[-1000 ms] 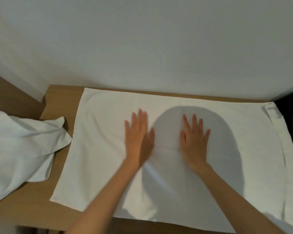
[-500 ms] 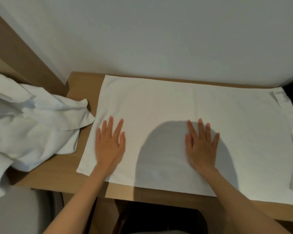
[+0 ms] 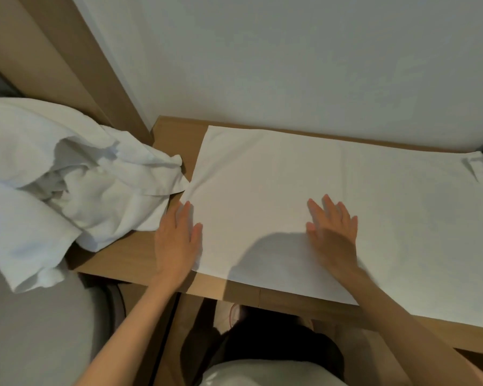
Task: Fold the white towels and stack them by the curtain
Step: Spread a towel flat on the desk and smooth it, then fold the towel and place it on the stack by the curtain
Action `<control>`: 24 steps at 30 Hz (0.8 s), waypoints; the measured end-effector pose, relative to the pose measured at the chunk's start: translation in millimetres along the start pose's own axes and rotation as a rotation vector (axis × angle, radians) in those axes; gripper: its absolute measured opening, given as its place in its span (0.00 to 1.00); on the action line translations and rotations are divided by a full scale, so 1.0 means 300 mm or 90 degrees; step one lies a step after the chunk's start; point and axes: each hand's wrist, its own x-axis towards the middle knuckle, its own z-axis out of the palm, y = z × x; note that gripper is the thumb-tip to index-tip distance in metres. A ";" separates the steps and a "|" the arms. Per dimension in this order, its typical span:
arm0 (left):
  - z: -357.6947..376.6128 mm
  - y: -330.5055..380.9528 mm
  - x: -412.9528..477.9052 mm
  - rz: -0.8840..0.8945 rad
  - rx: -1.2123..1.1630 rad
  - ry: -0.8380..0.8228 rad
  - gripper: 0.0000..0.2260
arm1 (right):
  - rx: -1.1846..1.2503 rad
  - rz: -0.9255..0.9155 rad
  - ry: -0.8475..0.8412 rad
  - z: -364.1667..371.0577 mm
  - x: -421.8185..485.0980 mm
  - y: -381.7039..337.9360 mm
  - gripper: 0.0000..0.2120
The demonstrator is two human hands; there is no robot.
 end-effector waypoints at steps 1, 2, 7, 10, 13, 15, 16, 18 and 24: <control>-0.012 -0.006 -0.016 -0.036 0.006 -0.002 0.23 | 0.012 -0.015 -0.011 0.004 -0.018 -0.023 0.24; -0.022 -0.013 -0.030 -0.074 0.016 -0.007 0.24 | 0.019 -0.032 -0.027 0.011 -0.034 -0.043 0.24; -0.037 -0.044 -0.087 -0.259 -0.021 -0.009 0.28 | -0.011 -0.065 -0.084 0.063 -0.087 -0.092 0.24; -0.034 -0.063 -0.097 -0.295 -0.025 -0.033 0.25 | -0.003 -0.046 -0.093 0.063 -0.094 -0.097 0.23; -0.048 -0.050 -0.091 -0.273 -0.235 -0.067 0.15 | -0.021 -0.059 -0.144 0.030 -0.077 -0.081 0.23; -0.071 0.001 -0.085 -0.245 -0.393 -0.029 0.06 | 0.027 -0.089 -0.166 -0.006 -0.066 -0.059 0.23; -0.083 0.033 -0.078 -0.226 -0.419 -0.011 0.02 | 0.090 -0.096 -0.177 -0.027 -0.063 -0.044 0.23; -0.099 0.114 -0.059 -0.181 -0.446 0.010 0.03 | 0.252 -0.090 -0.188 -0.080 -0.070 -0.005 0.22; -0.093 0.426 -0.008 -0.029 -0.514 -0.009 0.08 | 0.361 -0.018 -0.052 -0.226 -0.094 0.160 0.18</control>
